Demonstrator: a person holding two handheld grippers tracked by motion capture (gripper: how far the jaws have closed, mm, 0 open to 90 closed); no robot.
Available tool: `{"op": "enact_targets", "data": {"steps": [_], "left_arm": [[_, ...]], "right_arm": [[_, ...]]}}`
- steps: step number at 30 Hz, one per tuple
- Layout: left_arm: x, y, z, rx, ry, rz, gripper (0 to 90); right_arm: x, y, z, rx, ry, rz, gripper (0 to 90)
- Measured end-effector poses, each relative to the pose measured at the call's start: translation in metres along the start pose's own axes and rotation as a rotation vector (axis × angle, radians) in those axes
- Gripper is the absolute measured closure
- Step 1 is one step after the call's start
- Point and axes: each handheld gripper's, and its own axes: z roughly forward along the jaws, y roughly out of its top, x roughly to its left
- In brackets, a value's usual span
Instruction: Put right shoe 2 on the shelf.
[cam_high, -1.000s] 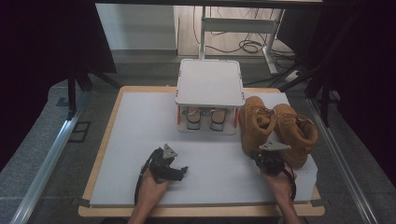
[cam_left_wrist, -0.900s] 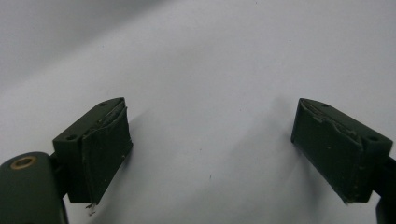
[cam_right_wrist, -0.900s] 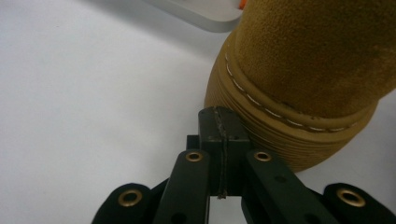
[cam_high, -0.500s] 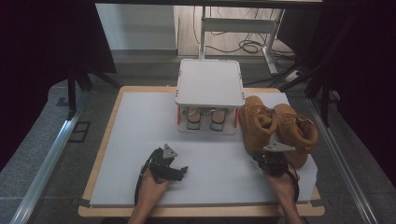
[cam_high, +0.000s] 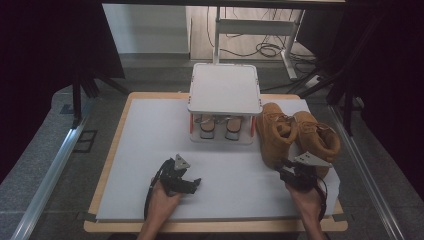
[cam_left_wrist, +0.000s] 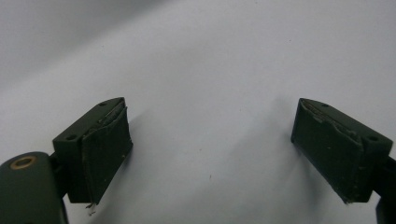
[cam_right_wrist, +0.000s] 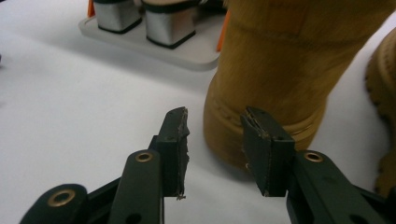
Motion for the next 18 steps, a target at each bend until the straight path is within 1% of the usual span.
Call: {"op": "enact_targets", "data": {"steps": [2,5,7,9,13,14,17,18], "left_arm": [[0.0,0.0,0.0,0.0,0.0,0.0,11.5],[0.0,0.0,0.0,0.0,0.0,0.0,11.5],[0.0,0.0,0.0001,-0.001,-0.001,0.0,11.5],[0.0,-0.0001,0.0001,-0.002,-0.001,-0.001,11.5],[0.0,-0.0001,0.0001,-0.002,-0.001,-0.001,11.5],[0.0,0.0,0.0,0.0,0.0,0.0,11.5],[0.0,0.0,0.0,0.0,0.0,0.0,11.5],[0.0,0.0,0.0,0.0,0.0,0.0,11.5]], "right_arm": [[0.0004,0.0017,-0.0028,-0.022,-0.017,0.0,57.4],[0.0012,0.0041,-0.0049,-0.059,-0.053,0.011,50.0],[0.0014,0.0055,-0.0055,-0.078,-0.07,0.024,44.2],[0.0014,0.0068,-0.0051,-0.099,-0.097,0.038,38.8],[0.001,0.0076,-0.0014,-0.118,-0.128,0.062,30.6],[0.0009,0.0078,-0.0005,-0.12,-0.14,0.068,29.4],[-0.0003,0.0094,0.0014,-0.139,-0.153,0.092,25.5],[-0.0004,0.0102,0.002,-0.146,-0.161,0.092,23.9]]}}
